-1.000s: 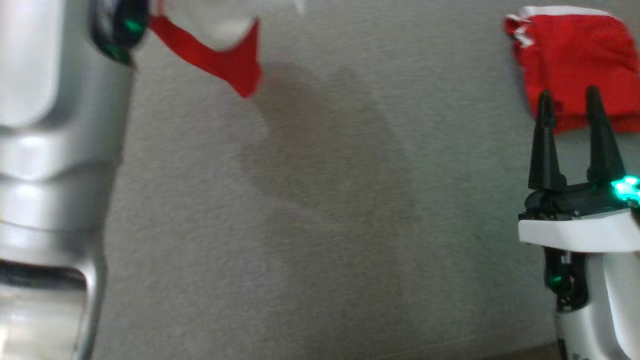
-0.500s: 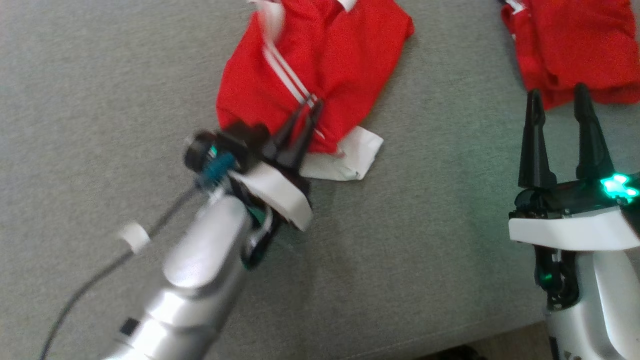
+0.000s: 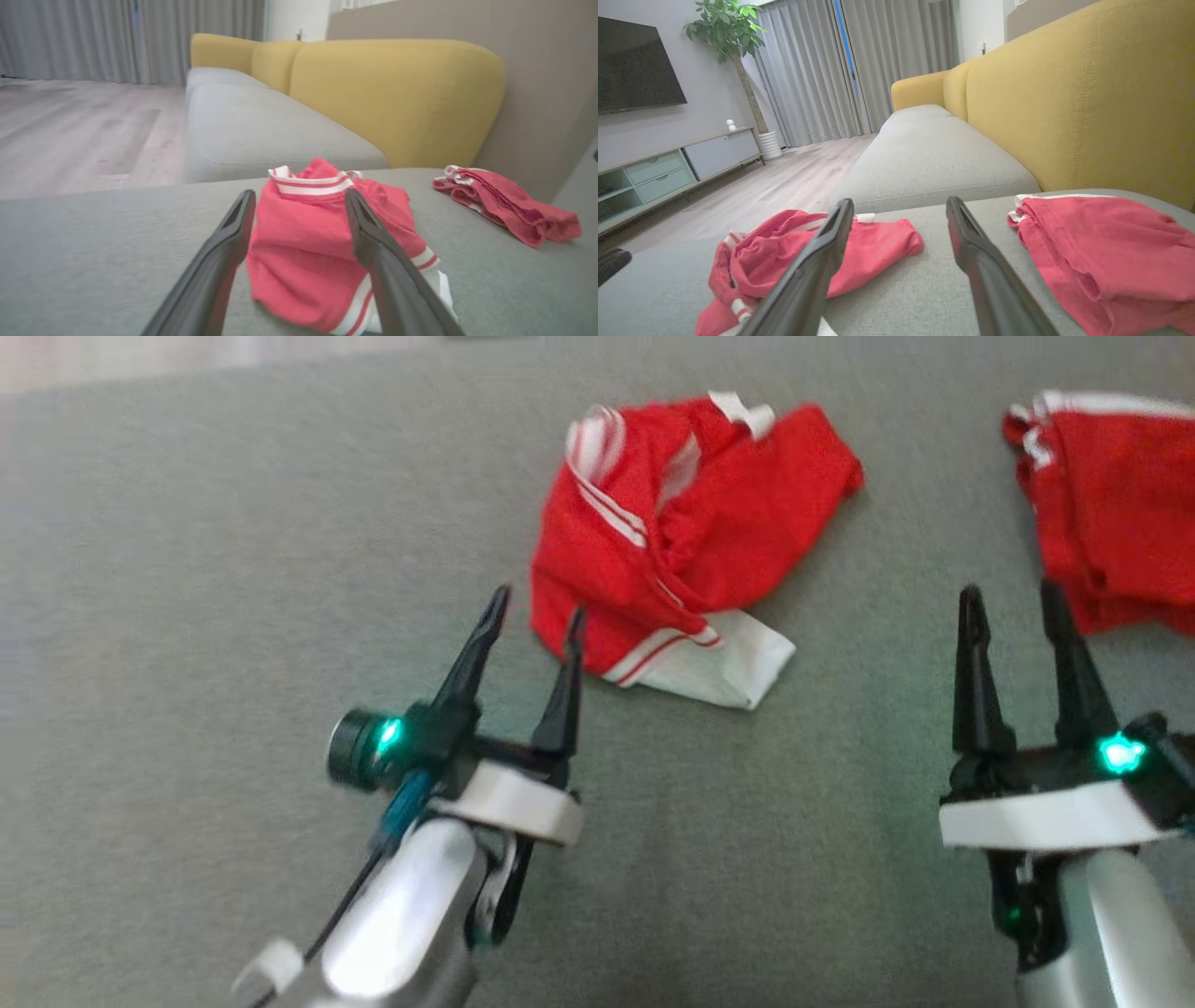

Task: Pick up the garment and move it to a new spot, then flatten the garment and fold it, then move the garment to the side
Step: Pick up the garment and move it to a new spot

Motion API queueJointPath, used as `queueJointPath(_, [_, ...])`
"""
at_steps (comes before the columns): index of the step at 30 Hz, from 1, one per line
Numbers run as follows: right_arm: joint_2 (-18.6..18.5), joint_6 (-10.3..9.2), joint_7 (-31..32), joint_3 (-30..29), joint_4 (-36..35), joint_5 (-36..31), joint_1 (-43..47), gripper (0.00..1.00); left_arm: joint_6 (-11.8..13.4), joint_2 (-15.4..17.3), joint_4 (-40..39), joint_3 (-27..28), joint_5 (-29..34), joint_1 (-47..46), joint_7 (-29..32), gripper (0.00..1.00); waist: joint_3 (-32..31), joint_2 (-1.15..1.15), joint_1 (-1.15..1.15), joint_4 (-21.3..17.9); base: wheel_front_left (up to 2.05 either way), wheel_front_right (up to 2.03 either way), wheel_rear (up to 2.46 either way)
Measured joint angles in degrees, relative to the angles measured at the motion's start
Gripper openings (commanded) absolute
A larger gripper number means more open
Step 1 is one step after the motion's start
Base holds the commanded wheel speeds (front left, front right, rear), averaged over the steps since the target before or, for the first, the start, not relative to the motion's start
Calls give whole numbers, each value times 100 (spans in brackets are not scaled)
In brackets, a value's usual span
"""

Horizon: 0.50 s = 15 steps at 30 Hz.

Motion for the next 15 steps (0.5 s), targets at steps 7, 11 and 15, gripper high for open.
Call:
queueJointPath(7, [87,-1,0,-26,148,-134,447,100,359,4,-858,802,232,1191,-15,100,-772,0,-1,408,0,0,0])
queueJointPath(11, [114,-1,0,-85,164,-268,812,100,435,7,-1194,1221,386,1887,-14,100,-1195,0,-1,570,0,0,0])
queueJointPath(15, [181,-1,0,-169,177,-314,1176,100,477,15,-1544,1515,673,2477,-14,100,-1513,0,-1,691,0,0,0])
